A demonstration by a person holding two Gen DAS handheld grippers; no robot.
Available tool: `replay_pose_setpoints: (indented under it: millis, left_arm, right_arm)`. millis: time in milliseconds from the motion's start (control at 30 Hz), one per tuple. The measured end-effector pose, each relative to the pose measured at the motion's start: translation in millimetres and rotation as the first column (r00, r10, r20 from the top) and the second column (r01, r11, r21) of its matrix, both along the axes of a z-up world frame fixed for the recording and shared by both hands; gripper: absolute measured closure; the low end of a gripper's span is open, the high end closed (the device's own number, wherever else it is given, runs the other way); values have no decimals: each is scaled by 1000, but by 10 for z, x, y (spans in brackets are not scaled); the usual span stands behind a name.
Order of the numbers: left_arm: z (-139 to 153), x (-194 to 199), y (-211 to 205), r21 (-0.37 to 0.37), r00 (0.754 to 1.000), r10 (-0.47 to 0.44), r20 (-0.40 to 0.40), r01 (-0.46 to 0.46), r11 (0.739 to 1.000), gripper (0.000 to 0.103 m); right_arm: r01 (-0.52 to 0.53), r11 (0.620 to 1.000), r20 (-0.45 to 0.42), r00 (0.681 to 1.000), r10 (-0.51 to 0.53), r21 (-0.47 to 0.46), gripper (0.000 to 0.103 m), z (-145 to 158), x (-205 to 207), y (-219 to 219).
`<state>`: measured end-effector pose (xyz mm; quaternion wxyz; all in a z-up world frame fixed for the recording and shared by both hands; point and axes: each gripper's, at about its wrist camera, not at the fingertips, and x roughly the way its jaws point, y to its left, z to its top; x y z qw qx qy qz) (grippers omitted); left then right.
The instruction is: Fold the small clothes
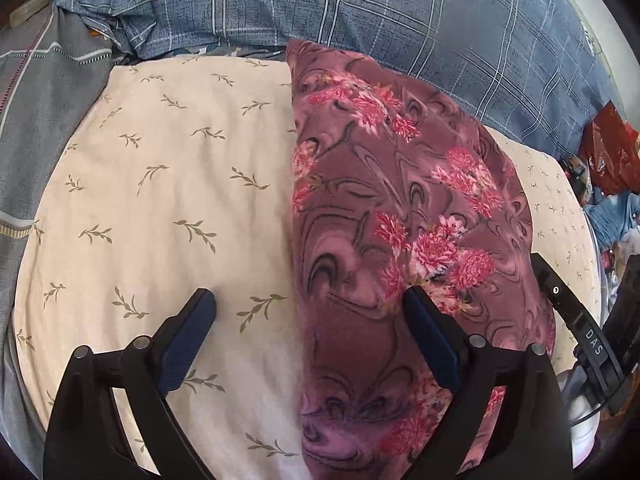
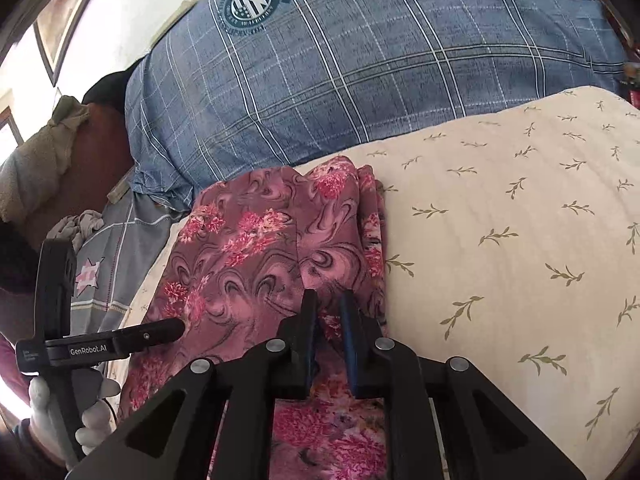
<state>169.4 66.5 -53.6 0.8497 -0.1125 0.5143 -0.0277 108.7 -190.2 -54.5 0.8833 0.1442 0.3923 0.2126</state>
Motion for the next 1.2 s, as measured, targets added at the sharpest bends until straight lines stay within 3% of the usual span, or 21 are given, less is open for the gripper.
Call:
replay_pose_setpoints:
  millis: [133,267,333,367,400,467,633,833,933,967,1033,1100,1133,1200]
  left_arm:
    - [-45,-50,15,-6,1000,2,29,-2,1000,0]
    - [-58,-49,17,0,998,-18,66,18,1000,0]
    - [-54,-67,18,-4,997,-16,71,16,1000,0]
    - [-46,-50,26,-6,998,-17,62,17,1000,0]
    - [-44,-37,32,-13,998,-17,55,18,1000,0]
    - [-34,-27,41,-37,999,-27,43,28,999,0]
    - [-19,-12,87,-77,999,-35,28,37,996,0]
    - [-9,-11,84,-79,999,-36,24,37,996,0]
    - [6,-26,80,-72,999,-36,34,39,997,0]
    - [13,-33,78,-69,999,-37,38,39,997,0]
    - [30,-53,58,-53,998,-35,50,37,998,0]
    - [48,-69,53,-42,998,-35,60,38,998,0]
    - [54,-66,56,-39,997,-35,63,38,999,0]
    - [119,-70,82,-51,996,-41,80,45,998,0]
  right_arm:
    - [19,999,5,1000,-19,26,90,-9,1,-30]
    - [55,998,47,997,-54,-30,86,15,-70,43]
    - [118,988,59,992,-112,-97,63,29,-104,62]
    - [180,975,37,984,-177,-131,28,27,-95,31]
    - [215,968,7,976,-216,-129,14,17,-74,-16]
    - [219,974,-49,974,-222,-59,14,12,-13,-132]
    - [235,972,-53,971,-233,29,15,74,-15,-222]
    - [149,987,-39,988,-147,58,16,114,-7,-127]
    - [73,996,-45,997,-70,53,34,68,-21,0]
    - [54,999,-41,998,-54,5,45,50,-38,73]
    - [42,996,0,999,-42,-84,54,47,-94,173]
    - [24,993,68,998,-16,-118,87,144,-170,231]
    - [23,993,96,995,-11,-117,93,191,-211,230]
    - [26,999,101,995,-21,-46,96,244,-241,120]
